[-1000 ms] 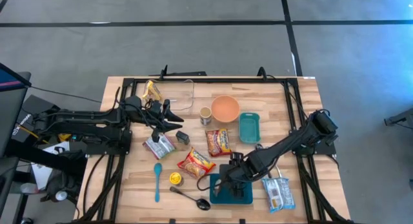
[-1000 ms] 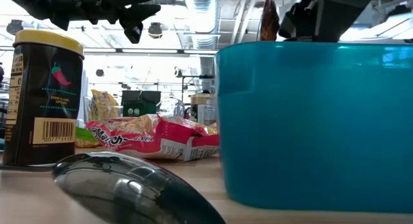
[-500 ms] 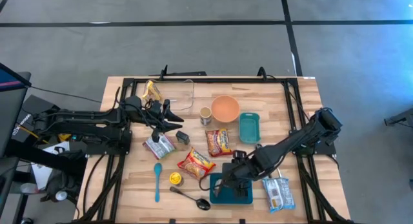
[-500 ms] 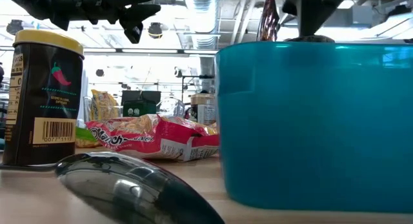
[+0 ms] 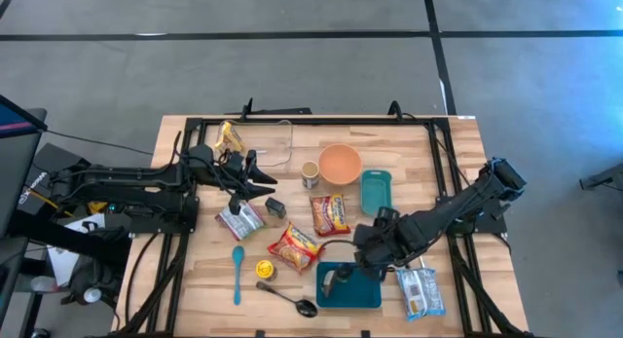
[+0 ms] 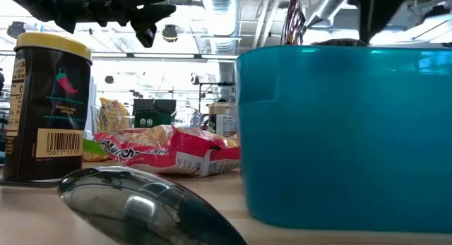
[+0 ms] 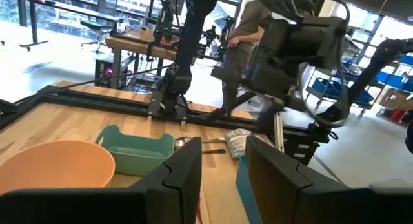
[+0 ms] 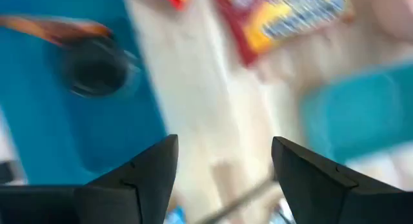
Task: Pick & Place Food Item
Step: Put the top black spoon into the green bin
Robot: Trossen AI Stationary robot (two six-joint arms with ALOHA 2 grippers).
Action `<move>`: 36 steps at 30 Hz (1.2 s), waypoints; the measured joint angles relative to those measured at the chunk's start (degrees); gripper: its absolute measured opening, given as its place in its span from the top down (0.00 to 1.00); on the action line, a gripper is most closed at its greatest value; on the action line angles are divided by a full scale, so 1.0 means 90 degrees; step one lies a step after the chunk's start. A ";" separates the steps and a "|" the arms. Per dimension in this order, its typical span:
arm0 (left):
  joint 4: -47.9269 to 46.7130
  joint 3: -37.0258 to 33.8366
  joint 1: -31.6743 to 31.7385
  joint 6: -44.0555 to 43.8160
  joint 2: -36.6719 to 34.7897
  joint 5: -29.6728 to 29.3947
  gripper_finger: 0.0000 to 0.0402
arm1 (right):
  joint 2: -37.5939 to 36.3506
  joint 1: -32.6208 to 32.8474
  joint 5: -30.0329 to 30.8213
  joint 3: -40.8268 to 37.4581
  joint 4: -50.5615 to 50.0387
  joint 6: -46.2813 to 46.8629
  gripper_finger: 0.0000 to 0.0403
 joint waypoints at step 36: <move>-0.0001 0.0000 0.0001 0.0000 0.0000 0.0001 0.71 | -0.0029 -0.0347 -0.0350 -0.1967 -0.0791 0.1678 0.70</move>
